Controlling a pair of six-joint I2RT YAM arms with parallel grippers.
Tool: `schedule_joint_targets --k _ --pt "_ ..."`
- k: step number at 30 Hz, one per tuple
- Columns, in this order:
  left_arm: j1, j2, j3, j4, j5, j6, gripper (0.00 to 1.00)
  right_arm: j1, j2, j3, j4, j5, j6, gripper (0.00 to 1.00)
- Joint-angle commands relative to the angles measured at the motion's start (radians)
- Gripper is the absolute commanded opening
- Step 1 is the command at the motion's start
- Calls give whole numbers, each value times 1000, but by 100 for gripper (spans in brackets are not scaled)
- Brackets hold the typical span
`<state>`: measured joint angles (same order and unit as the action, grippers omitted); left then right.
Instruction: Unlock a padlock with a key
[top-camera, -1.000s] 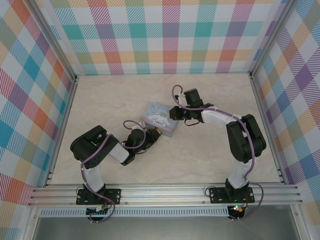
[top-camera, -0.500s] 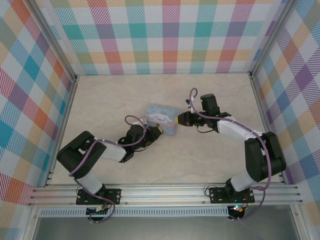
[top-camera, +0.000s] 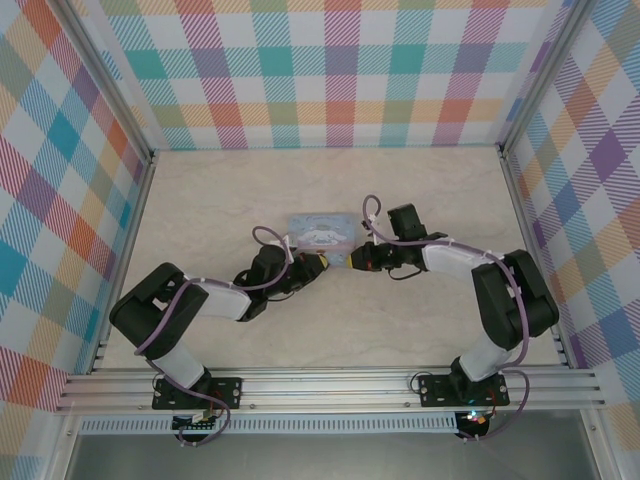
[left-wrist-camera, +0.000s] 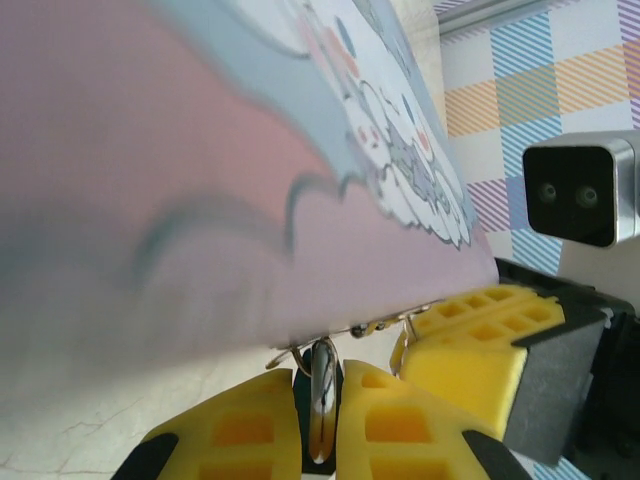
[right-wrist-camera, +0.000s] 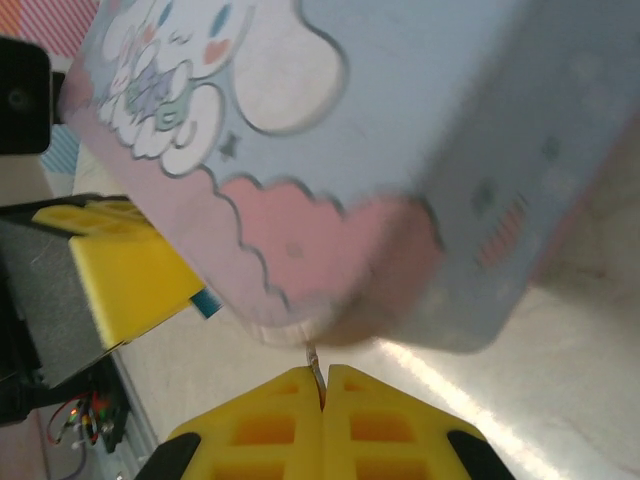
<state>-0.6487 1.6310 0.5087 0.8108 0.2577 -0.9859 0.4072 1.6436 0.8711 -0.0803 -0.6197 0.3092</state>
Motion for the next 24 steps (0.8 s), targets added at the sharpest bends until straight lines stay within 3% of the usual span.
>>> schedule_joint_targets --k 1,9,13,24 --pt "18 -34 35 14 60 28 0 -31 34 56 3 6 -63 4" --pt "27 13 84 70 111 -21 0 -33 -63 -21 -20 -142 -99 4" --pt "29 32 106 81 121 -32 0 -27 -101 -94 38 -237 -4 4" --pt "29 58 139 112 146 -52 0 -5 -56 -119 196 -245 206 4"
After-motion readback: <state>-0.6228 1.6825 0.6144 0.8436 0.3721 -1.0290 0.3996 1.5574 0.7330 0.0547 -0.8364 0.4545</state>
